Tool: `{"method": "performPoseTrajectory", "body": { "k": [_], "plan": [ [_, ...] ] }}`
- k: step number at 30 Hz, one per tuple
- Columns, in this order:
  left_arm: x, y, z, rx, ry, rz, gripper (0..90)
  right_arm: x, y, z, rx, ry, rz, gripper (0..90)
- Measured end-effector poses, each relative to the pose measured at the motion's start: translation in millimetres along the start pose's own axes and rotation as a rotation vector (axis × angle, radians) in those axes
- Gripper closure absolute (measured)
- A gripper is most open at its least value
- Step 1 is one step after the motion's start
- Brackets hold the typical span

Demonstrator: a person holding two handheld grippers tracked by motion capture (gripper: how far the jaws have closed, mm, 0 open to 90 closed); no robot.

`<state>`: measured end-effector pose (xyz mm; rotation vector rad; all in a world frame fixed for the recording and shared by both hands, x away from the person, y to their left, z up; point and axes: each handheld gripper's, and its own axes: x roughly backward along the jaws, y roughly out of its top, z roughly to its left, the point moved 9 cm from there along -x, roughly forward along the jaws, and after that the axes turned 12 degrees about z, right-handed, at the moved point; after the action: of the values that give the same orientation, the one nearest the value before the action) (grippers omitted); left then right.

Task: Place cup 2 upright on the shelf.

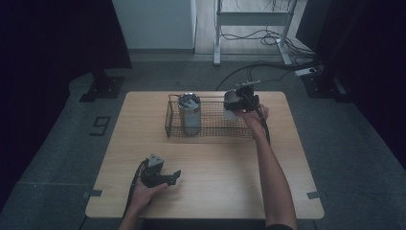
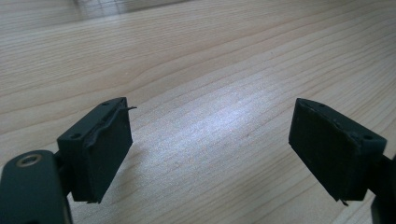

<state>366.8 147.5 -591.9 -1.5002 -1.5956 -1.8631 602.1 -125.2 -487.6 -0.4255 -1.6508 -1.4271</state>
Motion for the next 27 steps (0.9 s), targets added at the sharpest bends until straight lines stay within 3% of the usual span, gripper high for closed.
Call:
{"method": "performPoseTrajectory", "body": {
  "k": [13,27],
  "plan": [
    [-1.1,-0.6,0.4,-0.002,0.003,0.004,13.9,-17.0,-8.3,2.8,0.0,0.01,0.028,6.9],
    [-6.0,-2.8,-2.4,-0.01,0.002,0.028,13.9,-32.6,-22.3,-3.3,0.006,-0.013,0.08,6.9]
  ]
}}
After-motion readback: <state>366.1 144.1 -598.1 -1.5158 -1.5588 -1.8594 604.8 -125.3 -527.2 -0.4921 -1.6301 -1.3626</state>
